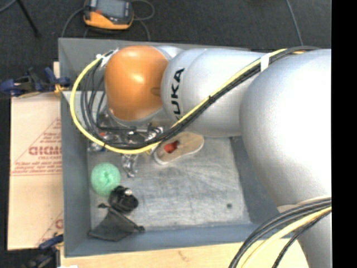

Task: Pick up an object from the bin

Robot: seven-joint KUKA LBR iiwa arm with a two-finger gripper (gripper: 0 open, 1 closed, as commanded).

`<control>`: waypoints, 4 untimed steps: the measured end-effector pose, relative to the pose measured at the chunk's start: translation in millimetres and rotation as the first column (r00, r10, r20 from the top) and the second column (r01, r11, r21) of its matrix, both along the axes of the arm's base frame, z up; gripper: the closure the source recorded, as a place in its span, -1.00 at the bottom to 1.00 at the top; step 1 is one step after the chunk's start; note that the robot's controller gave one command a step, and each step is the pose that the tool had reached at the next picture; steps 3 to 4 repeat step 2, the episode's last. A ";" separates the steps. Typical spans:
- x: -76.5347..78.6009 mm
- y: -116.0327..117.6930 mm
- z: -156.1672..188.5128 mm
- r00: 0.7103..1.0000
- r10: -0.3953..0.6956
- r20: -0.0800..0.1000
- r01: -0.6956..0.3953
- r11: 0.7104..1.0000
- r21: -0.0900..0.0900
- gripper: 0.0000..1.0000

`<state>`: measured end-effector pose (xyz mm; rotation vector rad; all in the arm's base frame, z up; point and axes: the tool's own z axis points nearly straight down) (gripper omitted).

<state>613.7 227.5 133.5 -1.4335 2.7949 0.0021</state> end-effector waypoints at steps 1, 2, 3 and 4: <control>-16.7 -12.0 -31.6 0.998 0.057 0.008 -0.057 0.998 0.004 -1.00; 9.3 8.9 -57.2 0.808 0.589 0.014 -0.589 0.808 0.000 1.00; 9.3 8.9 -57.2 0.808 0.589 0.014 -0.589 0.808 0.000 1.00; 9.3 8.9 -57.2 0.808 0.589 0.014 -0.589 0.808 0.000 1.00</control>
Offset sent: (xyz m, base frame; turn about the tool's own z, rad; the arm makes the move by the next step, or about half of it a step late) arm 0.0053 0.0074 -0.0635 -0.6355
